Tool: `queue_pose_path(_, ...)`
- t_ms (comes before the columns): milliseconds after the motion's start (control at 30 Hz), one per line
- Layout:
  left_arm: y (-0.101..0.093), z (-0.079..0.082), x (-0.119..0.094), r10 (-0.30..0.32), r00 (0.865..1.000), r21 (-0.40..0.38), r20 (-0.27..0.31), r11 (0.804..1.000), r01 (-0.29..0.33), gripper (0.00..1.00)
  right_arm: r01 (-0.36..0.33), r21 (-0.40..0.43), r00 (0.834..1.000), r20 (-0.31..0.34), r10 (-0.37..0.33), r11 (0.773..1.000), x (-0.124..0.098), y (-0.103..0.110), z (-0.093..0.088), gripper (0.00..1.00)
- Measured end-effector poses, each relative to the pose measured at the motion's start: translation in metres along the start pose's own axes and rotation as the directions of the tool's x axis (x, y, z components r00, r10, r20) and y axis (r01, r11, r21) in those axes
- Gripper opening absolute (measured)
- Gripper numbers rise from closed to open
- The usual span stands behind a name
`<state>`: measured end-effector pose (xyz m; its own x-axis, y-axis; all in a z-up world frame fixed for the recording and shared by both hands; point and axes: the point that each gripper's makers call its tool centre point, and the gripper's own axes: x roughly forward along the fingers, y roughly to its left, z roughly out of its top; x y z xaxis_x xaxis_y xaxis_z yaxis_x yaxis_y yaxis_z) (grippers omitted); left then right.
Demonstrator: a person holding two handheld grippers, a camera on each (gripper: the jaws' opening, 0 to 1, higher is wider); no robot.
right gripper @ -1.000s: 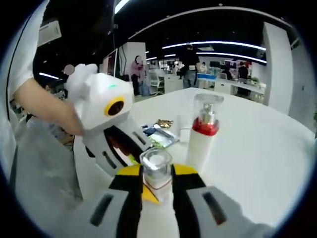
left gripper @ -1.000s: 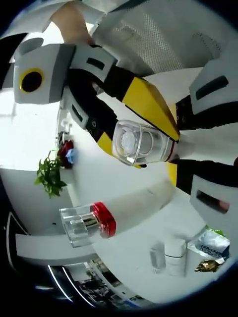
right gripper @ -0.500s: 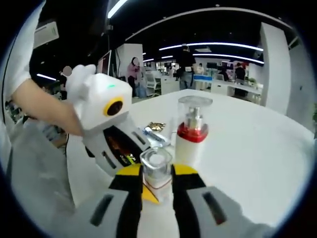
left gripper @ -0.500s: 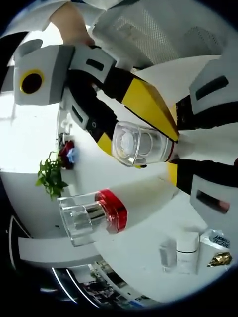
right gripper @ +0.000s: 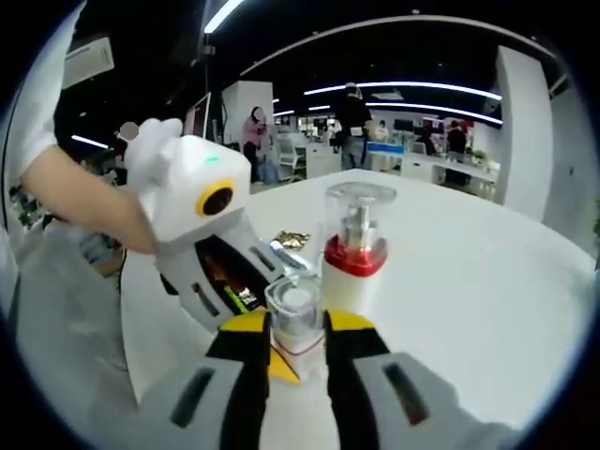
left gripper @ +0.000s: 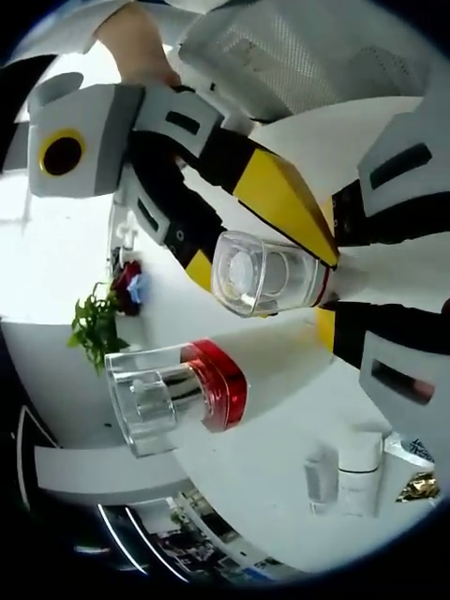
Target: Arrange the skincare products in the storage area until every visible bottle or jar stands upright without overlapping.
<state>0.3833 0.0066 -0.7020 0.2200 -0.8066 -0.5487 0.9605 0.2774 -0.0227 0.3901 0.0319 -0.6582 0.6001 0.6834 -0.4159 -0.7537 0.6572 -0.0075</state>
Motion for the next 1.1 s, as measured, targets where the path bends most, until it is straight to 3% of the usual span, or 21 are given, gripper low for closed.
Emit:
queue_pose_path(600,0.002,0.0006,-0.001,0.001,1.0,0.003,-0.007,1.0,-0.001,0.19,0.004,0.018,1.0,-0.008,-0.004,1.0,0.0011,-0.0019,-0.0027,0.22)
queue_pose_path(1100,0.003,-0.0042,-0.0025,-0.003,1.0,-0.005,-0.027,1.0,0.003,0.25,0.02,0.056,1.0,-0.01,-0.02,0.998,-0.0024,-0.0051,-0.0061,0.31)
